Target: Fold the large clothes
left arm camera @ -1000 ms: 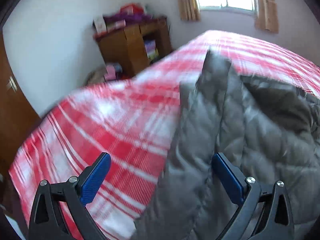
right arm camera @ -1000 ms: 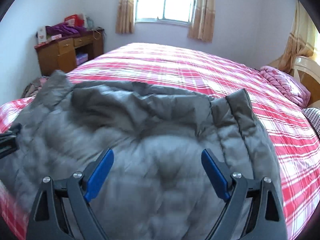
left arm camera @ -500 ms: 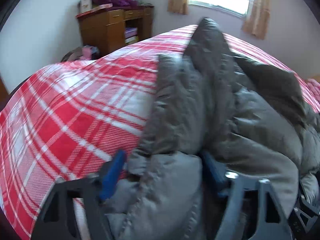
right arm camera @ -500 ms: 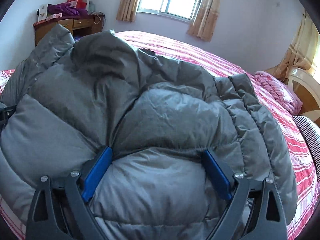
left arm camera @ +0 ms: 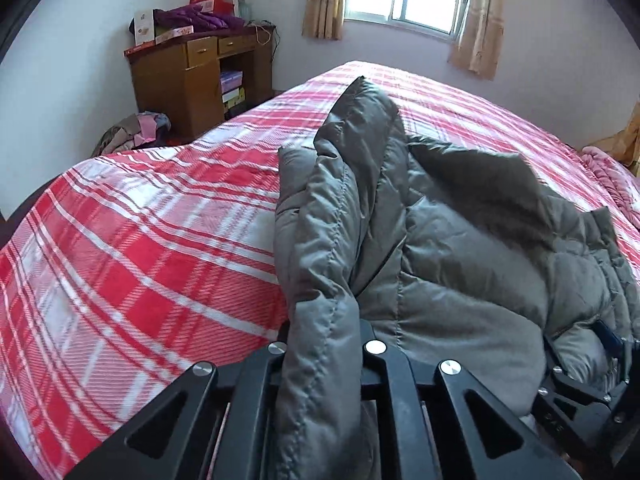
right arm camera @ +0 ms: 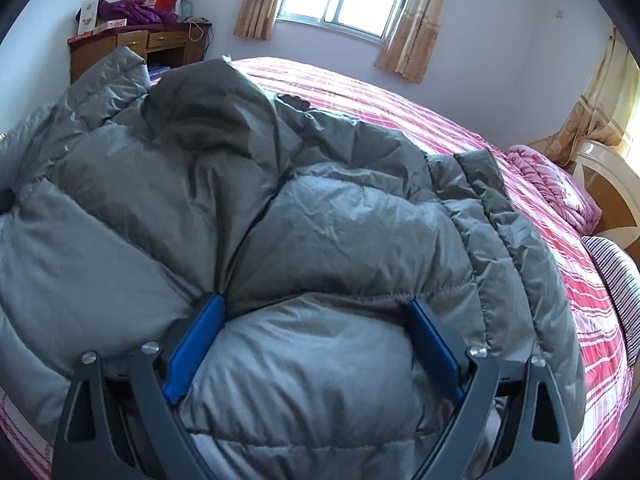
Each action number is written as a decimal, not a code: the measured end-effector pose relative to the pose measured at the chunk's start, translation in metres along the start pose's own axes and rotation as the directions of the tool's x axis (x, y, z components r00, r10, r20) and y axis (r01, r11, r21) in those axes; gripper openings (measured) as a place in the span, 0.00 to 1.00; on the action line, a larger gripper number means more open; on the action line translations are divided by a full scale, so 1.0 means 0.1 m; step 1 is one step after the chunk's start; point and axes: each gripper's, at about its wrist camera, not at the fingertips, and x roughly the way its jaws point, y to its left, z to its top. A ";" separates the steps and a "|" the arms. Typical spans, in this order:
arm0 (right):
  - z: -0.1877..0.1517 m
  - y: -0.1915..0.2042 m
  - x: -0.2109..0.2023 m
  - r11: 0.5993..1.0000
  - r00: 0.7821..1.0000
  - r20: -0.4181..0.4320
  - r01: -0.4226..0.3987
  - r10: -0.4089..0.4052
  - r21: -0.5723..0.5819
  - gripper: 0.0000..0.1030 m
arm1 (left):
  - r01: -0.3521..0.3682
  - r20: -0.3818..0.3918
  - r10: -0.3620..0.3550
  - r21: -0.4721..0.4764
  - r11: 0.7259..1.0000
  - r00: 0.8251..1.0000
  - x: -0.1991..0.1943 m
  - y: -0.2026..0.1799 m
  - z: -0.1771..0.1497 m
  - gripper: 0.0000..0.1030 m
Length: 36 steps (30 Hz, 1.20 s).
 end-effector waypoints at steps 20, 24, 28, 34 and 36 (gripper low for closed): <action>-0.08 0.26 -0.13 1.000 0.999 0.042 -0.013 0.014 -0.019 0.91 | -0.014 -0.068 0.002 -0.165 0.986 0.998 0.24 0.56 -0.19 0.73; -0.09 0.28 -0.15 1.000 0.999 0.047 -0.020 0.020 -0.015 0.91 | 0.081 -0.046 -0.085 -0.082 0.993 0.995 0.17 0.37 -0.21 0.21; -0.09 0.28 -0.14 1.000 0.999 0.044 -0.013 0.014 -0.022 0.91 | 0.100 -0.044 -0.101 -0.035 0.994 0.994 0.06 0.25 -0.18 0.08; 0.00 0.14 -0.17 0.994 0.994 0.005 -0.108 0.108 -0.036 0.90 | 0.151 0.089 -0.150 -0.015 0.988 0.985 -0.58 0.21 0.17 0.07; 0.06 -0.02 -0.28 0.984 0.984 0.021 -0.179 0.179 -0.015 0.90 | 0.164 0.147 -0.168 0.039 0.986 0.975 -0.86 0.02 0.36 0.07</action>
